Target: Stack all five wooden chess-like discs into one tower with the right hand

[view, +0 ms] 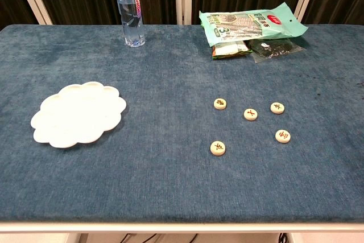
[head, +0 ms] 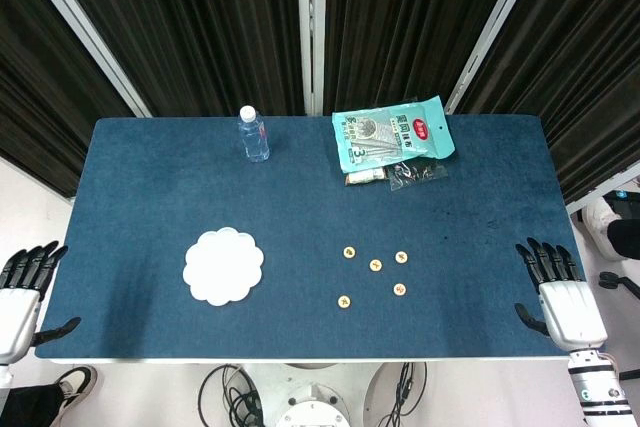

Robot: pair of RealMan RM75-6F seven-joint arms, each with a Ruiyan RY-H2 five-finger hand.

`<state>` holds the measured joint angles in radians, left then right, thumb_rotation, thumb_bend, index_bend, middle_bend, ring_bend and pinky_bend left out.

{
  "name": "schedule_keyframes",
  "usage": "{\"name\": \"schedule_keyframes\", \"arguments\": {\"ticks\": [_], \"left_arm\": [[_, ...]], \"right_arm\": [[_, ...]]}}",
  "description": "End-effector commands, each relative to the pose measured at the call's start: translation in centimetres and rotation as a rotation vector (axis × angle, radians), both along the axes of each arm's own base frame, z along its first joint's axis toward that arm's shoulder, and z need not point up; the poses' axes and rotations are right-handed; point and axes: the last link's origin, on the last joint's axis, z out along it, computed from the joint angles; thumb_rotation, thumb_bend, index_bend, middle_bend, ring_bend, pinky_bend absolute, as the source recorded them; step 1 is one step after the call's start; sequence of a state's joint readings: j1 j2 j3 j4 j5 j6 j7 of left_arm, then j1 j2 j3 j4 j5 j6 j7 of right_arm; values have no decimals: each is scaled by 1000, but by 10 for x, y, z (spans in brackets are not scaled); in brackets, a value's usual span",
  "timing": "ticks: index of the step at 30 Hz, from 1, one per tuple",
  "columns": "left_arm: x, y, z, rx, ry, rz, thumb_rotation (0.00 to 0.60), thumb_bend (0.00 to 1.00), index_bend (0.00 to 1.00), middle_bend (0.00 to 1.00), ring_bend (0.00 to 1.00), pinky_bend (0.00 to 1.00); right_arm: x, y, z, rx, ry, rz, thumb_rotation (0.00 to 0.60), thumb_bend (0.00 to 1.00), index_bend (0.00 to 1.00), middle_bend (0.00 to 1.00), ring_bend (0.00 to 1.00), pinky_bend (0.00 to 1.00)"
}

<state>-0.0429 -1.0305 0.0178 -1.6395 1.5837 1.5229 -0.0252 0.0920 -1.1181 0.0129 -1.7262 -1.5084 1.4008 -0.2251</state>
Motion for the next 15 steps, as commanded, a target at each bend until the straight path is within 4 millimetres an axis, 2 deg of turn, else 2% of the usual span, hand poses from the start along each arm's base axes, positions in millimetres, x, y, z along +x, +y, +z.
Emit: {"name": "schedule_keyframes", "arguments": {"ticks": [1, 5, 11, 15], "left_arm": [[1, 0, 1, 8, -2, -4, 600, 0, 63, 4, 0, 0], [1, 0, 2, 8, -6, -5, 600, 0, 63, 4, 0, 0], [2, 1, 1, 6, -3, -11, 600, 0, 63, 4, 0, 0], [3, -2, 3, 13, -4, -11, 600, 0, 63, 4, 0, 0]], "right_arm": [[10, -8, -1, 12, 17, 40, 600, 212, 0, 0, 0, 0], [31, -28, -4, 31, 43, 133, 600, 211, 0, 0, 0, 0], [74, -75, -19, 92, 62, 260, 600, 205, 0, 0, 0, 0], [105, -108, -38, 139, 78, 326, 600, 205, 10, 0, 0, 0]]}}
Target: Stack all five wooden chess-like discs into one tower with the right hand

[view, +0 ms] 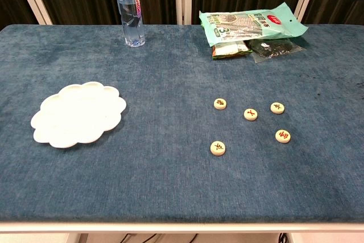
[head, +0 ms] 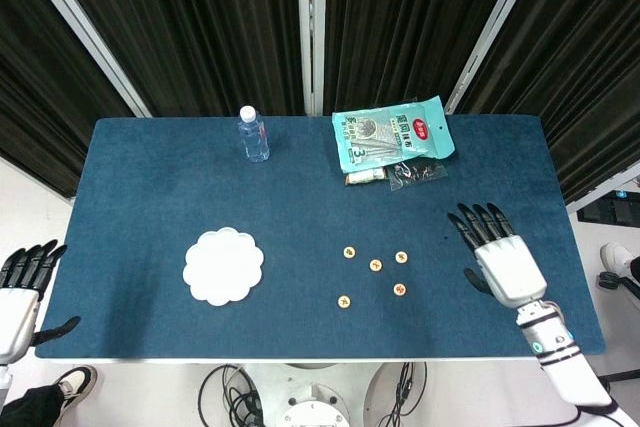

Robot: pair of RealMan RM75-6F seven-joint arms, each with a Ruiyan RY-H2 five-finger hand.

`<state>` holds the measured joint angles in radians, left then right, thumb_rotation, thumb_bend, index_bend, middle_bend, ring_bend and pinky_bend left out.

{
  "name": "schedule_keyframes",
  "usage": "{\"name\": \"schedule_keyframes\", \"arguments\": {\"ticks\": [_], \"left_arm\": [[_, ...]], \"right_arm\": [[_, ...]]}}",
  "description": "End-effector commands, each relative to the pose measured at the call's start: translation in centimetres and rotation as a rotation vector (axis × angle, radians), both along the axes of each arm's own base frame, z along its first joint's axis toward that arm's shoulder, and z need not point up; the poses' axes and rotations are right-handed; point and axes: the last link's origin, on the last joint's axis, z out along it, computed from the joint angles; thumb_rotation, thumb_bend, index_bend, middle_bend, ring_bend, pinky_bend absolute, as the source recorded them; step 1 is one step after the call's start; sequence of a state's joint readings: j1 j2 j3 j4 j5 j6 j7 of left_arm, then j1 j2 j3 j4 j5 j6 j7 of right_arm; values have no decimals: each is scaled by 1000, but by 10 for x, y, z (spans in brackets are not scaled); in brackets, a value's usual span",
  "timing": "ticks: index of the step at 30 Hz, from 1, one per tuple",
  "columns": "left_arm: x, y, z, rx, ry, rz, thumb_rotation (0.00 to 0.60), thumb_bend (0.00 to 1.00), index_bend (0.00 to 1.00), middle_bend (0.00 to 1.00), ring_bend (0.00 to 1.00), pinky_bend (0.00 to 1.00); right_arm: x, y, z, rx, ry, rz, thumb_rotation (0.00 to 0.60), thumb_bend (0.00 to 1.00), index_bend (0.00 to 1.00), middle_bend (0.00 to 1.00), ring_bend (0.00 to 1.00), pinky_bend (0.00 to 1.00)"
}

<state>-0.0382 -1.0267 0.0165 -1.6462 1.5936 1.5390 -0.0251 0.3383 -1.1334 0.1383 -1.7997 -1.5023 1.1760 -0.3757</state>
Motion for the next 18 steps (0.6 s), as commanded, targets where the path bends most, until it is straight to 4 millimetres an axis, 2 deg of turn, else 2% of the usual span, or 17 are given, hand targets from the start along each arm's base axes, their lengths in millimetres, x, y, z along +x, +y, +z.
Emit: {"name": "schedule_keyframes", "arguments": {"ticks": [1, 5, 9, 18], "left_arm": [[0, -1, 1, 5, -1, 1, 600, 0, 63, 4, 0, 0], [1, -2, 4, 12, -3, -7, 600, 0, 63, 4, 0, 0], [1, -3, 5, 14, -6, -10, 600, 0, 63, 4, 0, 0], [4, -6, 8, 11, -15, -25, 600, 0, 63, 4, 0, 0]], "right_arm": [[34, -33, -21, 47, 11, 59, 600, 196, 20, 0, 0, 0], [54, -59, -49, 101, 28, 54, 600, 144, 53, 0, 0, 0], [67, -74, -77, 132, 45, 40, 600, 128, 92, 0, 0, 0], [85, -76, -132, 182, 67, 28, 600, 110, 215, 0, 0, 0]]}}
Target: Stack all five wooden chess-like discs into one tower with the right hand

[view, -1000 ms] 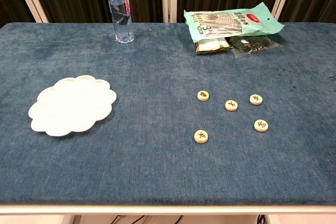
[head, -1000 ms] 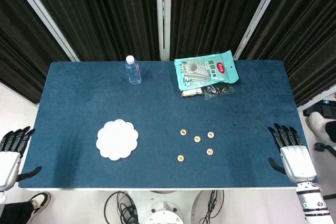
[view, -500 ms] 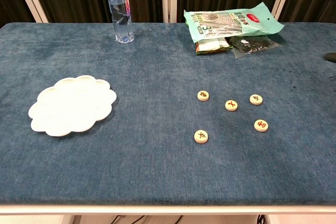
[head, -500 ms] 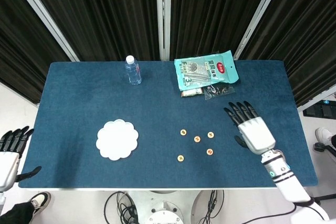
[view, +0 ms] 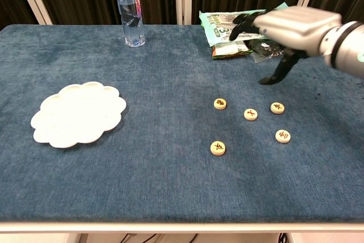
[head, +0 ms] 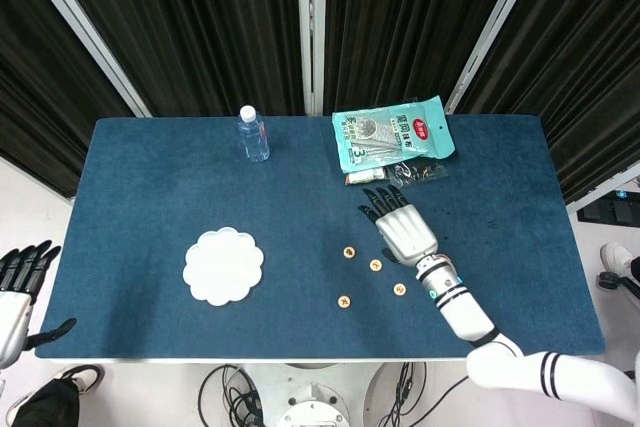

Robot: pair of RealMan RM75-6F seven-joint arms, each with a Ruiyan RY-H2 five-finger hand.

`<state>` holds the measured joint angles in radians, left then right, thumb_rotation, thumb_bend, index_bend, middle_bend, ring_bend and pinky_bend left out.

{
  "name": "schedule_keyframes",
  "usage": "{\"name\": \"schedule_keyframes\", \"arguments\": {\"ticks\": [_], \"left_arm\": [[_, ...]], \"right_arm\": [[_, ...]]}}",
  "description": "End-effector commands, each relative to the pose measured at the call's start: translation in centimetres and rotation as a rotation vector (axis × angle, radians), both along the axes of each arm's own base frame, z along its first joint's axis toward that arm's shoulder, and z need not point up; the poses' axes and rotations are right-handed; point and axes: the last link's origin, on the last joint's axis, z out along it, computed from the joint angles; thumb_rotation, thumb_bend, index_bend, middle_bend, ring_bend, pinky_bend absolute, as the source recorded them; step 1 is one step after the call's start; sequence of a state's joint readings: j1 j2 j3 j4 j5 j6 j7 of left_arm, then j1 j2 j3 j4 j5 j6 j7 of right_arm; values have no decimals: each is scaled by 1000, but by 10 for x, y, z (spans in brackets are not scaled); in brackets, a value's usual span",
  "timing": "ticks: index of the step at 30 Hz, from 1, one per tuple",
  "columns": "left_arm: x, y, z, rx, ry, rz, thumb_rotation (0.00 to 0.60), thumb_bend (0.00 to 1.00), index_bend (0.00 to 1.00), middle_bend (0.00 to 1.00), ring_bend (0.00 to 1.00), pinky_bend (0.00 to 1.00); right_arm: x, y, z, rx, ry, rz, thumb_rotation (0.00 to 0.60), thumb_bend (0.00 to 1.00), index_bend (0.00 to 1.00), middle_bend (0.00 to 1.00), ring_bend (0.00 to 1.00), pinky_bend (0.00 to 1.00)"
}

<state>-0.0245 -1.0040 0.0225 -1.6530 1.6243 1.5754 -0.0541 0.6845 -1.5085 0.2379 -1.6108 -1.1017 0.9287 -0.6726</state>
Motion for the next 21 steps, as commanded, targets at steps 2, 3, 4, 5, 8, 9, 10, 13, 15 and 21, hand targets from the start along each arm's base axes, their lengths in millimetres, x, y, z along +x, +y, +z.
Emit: {"name": "schedule_keyframes", "arguments": {"ticks": [2, 3, 4, 5, 8, 9, 10, 13, 15, 21], "left_arm": [[0, 0, 0, -4, 0, 2, 600, 0, 63, 4, 0, 0], [0, 0, 0, -4, -1, 2, 600, 0, 63, 4, 0, 0], [0, -1, 0, -4, -1, 3, 600, 0, 63, 4, 0, 0], [0, -1, 0, -4, -1, 3, 600, 0, 63, 4, 0, 0], [0, 0, 0, -6, -2, 6, 600, 0, 63, 4, 0, 0], [0, 0, 0, -7, -3, 7, 600, 0, 63, 4, 0, 0], [-1, 0, 0, -8, -3, 8, 600, 0, 63, 4, 0, 0], [-1, 0, -1, -9, -2, 10, 600, 0, 63, 4, 0, 0], [-2, 1, -1, -9, -3, 13, 600, 0, 63, 4, 0, 0], [-3, 1, 1, -4, -8, 19, 600, 0, 63, 4, 0, 0]], "right_arm": [[6, 1, -23, 25, 18, -5, 600, 110, 231, 0, 0, 0], [6, 2, -28, 30, 10, -11, 600, 111, 238, 0, 0, 0], [7, 3, -30, 31, 6, -15, 600, 112, 246, 0, 0, 0], [7, 4, -33, 31, 2, -17, 600, 112, 256, 0, 0, 0], [9, 5, -41, 30, -14, -24, 600, 115, 277, 0, 0, 0], [9, 5, -44, 30, -20, -28, 600, 116, 286, 0, 0, 0], [9, 5, -46, 30, -23, -30, 600, 119, 295, 0, 0, 0], [11, 5, -54, 34, -36, -40, 600, 131, 307, 3, 0, 0], [12, 6, -59, 38, -39, -42, 600, 141, 318, 6, 0, 0], [12, 5, -72, 31, -34, -55, 600, 155, 369, 20, 0, 0]]}}
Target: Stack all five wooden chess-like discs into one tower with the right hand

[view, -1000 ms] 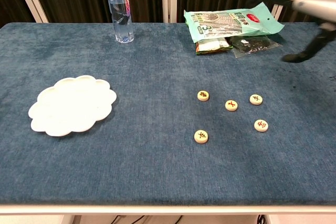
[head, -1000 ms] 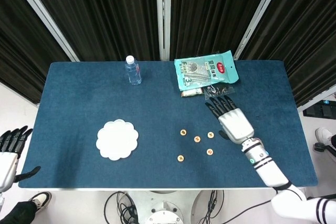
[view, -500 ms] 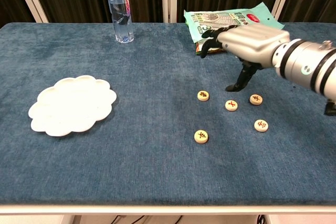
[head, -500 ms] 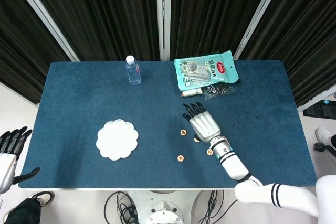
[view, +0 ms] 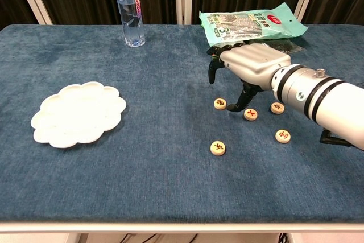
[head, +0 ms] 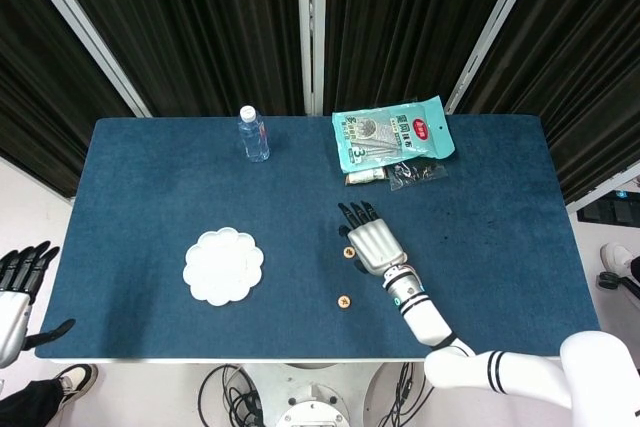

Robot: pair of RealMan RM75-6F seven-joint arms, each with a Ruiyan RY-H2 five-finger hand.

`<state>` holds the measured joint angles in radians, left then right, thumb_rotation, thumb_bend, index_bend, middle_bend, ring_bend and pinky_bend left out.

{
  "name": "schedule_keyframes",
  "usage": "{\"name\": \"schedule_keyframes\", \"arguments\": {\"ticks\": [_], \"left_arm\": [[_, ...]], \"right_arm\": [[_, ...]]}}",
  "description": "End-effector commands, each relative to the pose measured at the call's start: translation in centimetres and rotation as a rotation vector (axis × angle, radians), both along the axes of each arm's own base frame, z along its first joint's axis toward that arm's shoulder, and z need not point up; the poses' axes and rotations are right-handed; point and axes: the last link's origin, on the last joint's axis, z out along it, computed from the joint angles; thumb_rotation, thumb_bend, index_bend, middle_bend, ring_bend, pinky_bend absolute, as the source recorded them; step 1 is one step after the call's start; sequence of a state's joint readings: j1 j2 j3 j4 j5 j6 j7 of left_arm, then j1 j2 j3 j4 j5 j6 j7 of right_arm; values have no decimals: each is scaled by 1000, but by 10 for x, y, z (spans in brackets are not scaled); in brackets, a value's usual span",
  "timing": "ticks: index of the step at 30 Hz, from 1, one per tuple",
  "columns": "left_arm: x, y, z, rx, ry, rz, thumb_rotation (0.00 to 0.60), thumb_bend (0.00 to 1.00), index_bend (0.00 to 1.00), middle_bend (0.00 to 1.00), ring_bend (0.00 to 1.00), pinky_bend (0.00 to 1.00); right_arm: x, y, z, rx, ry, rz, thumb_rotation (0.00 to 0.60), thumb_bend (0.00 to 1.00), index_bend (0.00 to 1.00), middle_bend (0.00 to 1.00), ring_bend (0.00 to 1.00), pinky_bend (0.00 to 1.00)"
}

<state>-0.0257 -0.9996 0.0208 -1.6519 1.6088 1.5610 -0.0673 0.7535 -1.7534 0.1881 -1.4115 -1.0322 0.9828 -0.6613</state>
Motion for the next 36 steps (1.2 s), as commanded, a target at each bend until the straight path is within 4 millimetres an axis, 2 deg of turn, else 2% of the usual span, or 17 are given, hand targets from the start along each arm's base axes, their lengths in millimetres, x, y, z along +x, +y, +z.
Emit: {"name": "schedule_keyframes", "arguments": {"ticks": [1, 4, 8, 14, 22, 36], "left_arm": [[0, 0, 0, 0, -1, 0, 600, 0, 63, 4, 0, 0], [-1, 0, 1, -2, -3, 1, 600, 0, 63, 4, 0, 0], [-1, 0, 1, 2, -5, -1, 600, 0, 63, 4, 0, 0], [-2, 1, 2, 2, -7, 1, 600, 0, 63, 4, 0, 0], [-2, 1, 2, 2, -8, 2, 600, 0, 63, 4, 0, 0], [-3, 1, 2, 0, -11, 2, 600, 0, 63, 4, 0, 0]], "right_arm": [[0, -1, -5, 1, 4, -9, 600, 166, 371, 20, 0, 0], [0, -2, -9, 3, 8, -15, 600, 217, 374, 20, 0, 0], [-1, -3, -11, 8, 11, -19, 600, 225, 386, 21, 0, 0], [-2, -3, -14, 15, 35, -7, 600, 298, 400, 22, 0, 0], [-3, -2, -17, 24, 34, -21, 600, 301, 413, 22, 0, 0], [-4, -2, -17, 7, 38, -22, 600, 305, 516, 29, 0, 0]]}}
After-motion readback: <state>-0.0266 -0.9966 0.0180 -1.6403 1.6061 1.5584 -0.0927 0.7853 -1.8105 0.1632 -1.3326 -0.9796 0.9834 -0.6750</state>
